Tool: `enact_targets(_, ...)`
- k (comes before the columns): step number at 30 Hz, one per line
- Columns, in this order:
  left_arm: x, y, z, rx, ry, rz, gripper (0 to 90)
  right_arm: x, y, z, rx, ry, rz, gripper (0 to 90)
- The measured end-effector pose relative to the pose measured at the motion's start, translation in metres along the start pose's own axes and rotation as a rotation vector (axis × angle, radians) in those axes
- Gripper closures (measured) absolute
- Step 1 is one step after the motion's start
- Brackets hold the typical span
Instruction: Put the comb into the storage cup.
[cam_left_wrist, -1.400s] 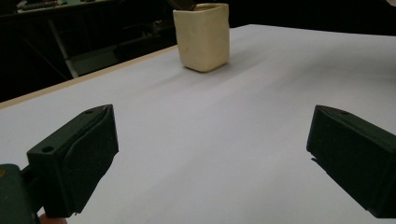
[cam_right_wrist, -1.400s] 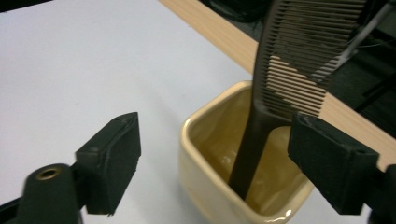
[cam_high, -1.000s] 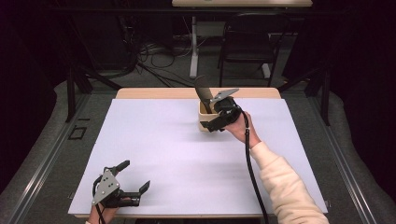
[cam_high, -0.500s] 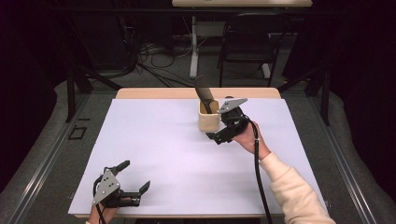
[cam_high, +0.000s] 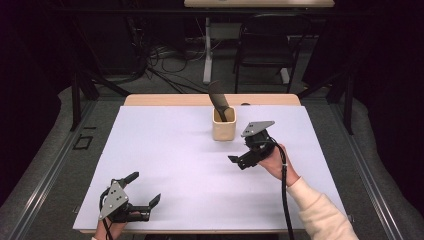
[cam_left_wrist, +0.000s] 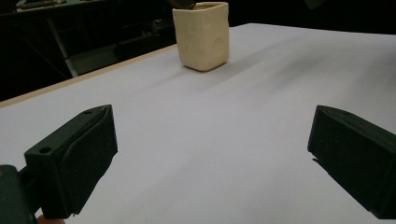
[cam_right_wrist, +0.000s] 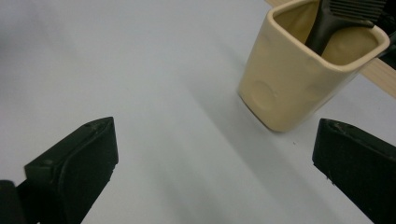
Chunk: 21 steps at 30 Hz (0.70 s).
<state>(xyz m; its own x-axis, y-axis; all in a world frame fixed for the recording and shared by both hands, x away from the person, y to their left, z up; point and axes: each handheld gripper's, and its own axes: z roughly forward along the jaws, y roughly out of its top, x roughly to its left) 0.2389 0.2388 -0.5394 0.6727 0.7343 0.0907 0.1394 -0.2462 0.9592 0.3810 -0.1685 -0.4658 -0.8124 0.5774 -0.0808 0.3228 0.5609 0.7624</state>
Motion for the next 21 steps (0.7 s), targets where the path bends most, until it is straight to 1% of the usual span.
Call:
enact_targets(10, 0.000, 0.000, 0.000, 0.003, 0.000, 0.002, 1.4, 0.007, -0.024, -0.008, 0.002, 0.002, 0.020, 0.0)
enact_targets(11, 0.000, 0.000, 0.000, 0.003, 0.000, 0.004, 1.4, 0.008, -0.026, -0.007, 0.004, 0.003, 0.026, 0.0)
enact_targets(16, 0.000, 0.000, 0.000, 0.001, 0.001, 0.003, 1.3, 0.014, -0.039, -0.006, 0.030, 0.008, 0.025, 0.0)
enact_targets(21, 0.000, 0.000, 0.000, -0.002, 0.000, 0.004, 1.3, 0.020, -0.049, -0.006, 0.029, 0.002, 0.032, 0.0)
